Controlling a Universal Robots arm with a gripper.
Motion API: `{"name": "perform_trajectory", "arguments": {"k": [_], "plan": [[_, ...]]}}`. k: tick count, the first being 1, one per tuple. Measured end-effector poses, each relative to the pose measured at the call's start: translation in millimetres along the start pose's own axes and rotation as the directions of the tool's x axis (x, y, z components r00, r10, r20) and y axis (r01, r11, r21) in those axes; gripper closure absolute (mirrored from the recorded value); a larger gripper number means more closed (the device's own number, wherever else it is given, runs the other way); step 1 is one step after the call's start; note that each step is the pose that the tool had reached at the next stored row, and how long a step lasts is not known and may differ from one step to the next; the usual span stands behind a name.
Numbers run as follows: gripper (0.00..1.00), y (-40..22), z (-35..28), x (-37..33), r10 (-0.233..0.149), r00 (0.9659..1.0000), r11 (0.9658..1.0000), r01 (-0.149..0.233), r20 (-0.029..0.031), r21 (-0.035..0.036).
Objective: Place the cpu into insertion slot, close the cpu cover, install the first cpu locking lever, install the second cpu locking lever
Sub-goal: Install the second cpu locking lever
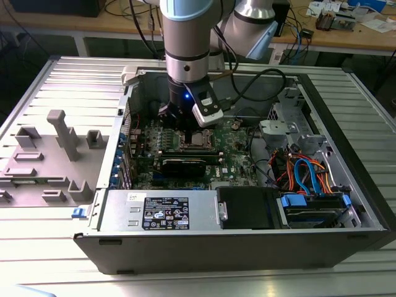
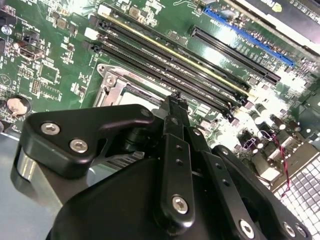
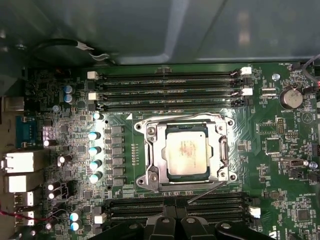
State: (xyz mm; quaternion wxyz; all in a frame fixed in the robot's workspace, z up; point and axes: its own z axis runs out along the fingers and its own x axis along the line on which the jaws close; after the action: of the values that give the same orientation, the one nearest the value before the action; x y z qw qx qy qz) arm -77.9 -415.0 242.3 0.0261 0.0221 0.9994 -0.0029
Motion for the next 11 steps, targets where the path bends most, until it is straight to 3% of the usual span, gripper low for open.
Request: {"name": "perform_trajectory", "arguments": {"k": [11], "plan": [[0.89,-1.5,0.0,0.4,0.0,1.0,1.0,0.0,0.0,0.0]]}}
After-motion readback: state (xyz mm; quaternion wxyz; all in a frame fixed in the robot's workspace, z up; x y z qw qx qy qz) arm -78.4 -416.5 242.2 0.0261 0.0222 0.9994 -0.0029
